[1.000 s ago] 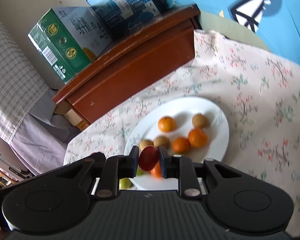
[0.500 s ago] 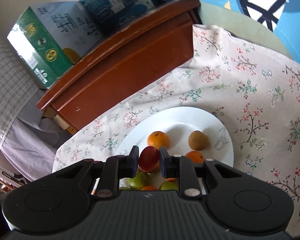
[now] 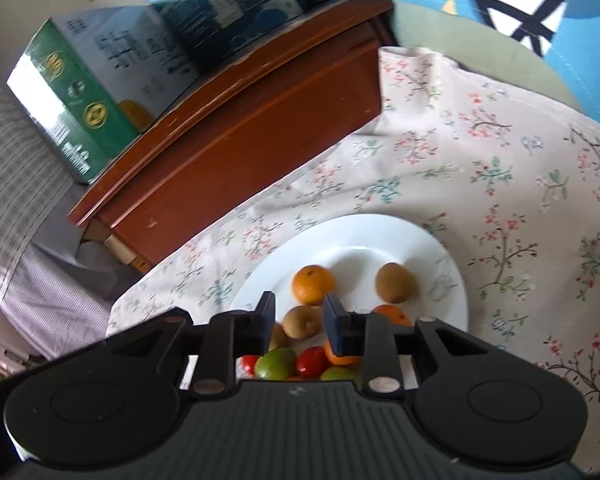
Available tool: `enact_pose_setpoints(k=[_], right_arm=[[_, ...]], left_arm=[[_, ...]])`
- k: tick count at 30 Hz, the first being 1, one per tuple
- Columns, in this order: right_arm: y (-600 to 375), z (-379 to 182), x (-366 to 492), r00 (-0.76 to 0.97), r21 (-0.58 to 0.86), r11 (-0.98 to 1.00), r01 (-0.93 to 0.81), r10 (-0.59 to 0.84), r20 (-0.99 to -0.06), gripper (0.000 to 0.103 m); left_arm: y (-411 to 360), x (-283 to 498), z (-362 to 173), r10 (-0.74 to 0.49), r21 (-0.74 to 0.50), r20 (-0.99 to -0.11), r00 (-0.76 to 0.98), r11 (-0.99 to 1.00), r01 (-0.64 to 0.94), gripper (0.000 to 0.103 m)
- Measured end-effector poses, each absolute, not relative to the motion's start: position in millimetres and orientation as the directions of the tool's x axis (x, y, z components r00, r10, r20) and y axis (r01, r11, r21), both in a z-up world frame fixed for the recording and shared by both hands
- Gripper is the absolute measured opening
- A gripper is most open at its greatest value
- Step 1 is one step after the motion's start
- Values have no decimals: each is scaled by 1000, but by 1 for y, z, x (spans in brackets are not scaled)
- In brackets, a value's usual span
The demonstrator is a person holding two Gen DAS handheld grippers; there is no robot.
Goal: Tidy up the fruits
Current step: 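Carry both cherry tomatoes onto the white plate and open both tools, then move both open tools back toward the last tangerine and small lime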
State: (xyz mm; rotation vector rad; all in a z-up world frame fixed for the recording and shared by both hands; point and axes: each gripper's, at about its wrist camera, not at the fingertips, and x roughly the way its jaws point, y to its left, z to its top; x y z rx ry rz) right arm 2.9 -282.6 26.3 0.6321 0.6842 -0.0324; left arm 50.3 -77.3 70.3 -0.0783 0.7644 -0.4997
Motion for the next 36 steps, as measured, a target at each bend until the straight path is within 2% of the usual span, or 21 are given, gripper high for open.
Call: enact_pose_setpoints(k=[8,13,17,23,31,36], right_arm=[[-258,27,-1,760,516,846,131,249,-600,32],[-239,23,-4,734,498,865,63,298,-611,34],[-221,21,-10,716,472,882,-11,337,-612,34],[-193,13,-18,673,456,885,-91,393,-627,34],[-179,-1,-23,650,423,905,-52,352,-673,34],[-175,-8,-19,681,371,929,-1,272,-680,33]], left_arm=[[-51,58,78,-380,-187,-700,605,915,358,89],[-34,60,77,-363,-214,-714,599,927,307,90],[-31,59,77,-325,-183,-719,614,941,284,91],[-28,57,80,-343,-209,-708,618,937,280,94],[-22,58,75,-315,-189,-728,609,946,264,95],[-18,58,76,-317,-201,-726,610,947,253,95]])
